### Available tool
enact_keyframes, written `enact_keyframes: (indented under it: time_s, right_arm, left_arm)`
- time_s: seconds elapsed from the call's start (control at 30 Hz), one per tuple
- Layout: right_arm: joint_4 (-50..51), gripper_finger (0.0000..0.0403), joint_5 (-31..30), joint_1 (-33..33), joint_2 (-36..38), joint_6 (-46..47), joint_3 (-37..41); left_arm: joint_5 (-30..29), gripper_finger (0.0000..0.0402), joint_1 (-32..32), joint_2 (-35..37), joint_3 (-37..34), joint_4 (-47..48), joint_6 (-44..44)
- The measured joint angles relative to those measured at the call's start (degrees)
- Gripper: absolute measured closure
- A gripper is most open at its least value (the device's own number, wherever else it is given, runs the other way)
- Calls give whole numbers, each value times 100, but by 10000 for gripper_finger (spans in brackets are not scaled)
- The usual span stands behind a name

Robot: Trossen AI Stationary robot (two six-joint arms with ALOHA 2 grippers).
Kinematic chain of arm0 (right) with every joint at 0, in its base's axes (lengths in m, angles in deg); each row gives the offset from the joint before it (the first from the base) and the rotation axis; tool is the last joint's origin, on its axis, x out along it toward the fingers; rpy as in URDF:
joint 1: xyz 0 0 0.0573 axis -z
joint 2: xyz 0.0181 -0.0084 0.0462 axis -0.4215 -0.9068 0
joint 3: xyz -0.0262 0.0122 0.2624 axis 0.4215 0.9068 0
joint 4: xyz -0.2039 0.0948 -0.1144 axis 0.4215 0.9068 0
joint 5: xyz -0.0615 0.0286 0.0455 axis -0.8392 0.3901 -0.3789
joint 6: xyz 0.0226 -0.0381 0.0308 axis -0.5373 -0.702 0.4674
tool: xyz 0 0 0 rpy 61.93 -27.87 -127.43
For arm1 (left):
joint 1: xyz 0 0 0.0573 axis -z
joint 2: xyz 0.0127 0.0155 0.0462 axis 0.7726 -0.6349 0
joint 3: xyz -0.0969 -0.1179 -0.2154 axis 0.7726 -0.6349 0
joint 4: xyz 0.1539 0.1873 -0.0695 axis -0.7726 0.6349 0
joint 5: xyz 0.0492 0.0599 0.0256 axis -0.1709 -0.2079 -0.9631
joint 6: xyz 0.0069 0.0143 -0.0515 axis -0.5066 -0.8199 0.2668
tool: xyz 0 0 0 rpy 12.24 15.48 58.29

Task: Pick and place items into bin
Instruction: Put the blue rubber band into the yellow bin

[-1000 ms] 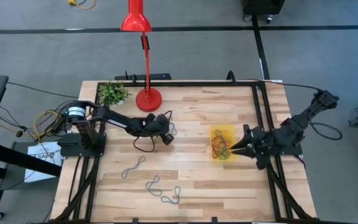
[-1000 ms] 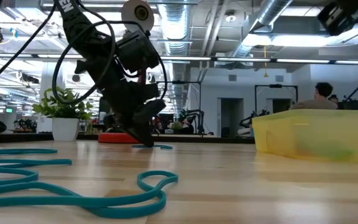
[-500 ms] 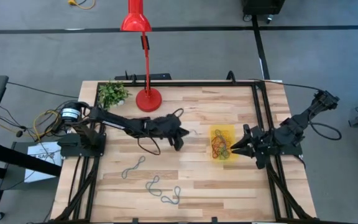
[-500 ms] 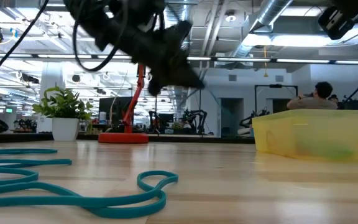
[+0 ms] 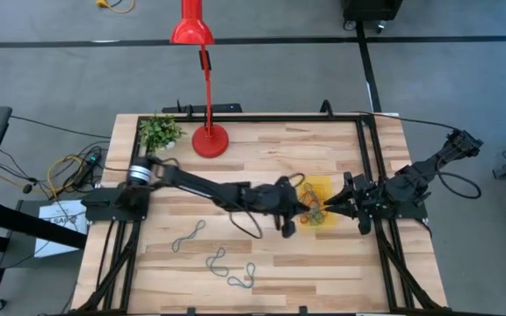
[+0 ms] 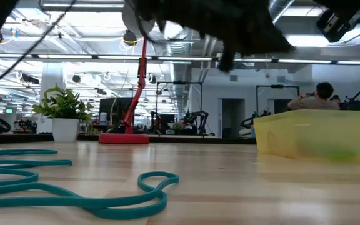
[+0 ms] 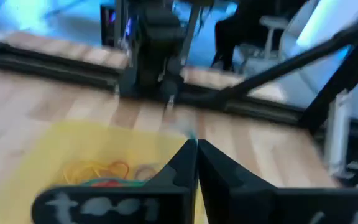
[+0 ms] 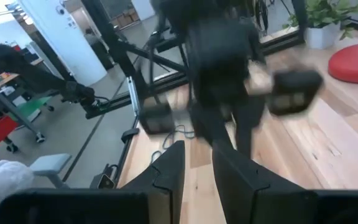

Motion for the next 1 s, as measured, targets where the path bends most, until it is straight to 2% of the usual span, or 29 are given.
enact_keyframes:
  time_s: [0.13, 0.3, 0.5, 0.83, 1.0]
  right_arm:
    - [5, 326, 2, -7, -2, 7, 0]
    - [61, 326, 5, -7, -2, 18, 0]
    - [84, 326, 7, -7, -2, 18, -2]
    - [87, 326, 6, -7, -2, 20, -2]
    - [108, 326, 7, -7, -11, 22, -2]
  left_arm:
    - [-199, 401, -115, -772, 843, 510, -174]
    - [-505, 401, -345, -1154, 1638, 1367, -225]
    - [-345, 396, -532, -1250, 1718, 1553, -188]
    - [-295, 347, -560, -1252, 1713, 1986, -303]
    - [380, 339, -558, -643, 1705, 3088, -347]
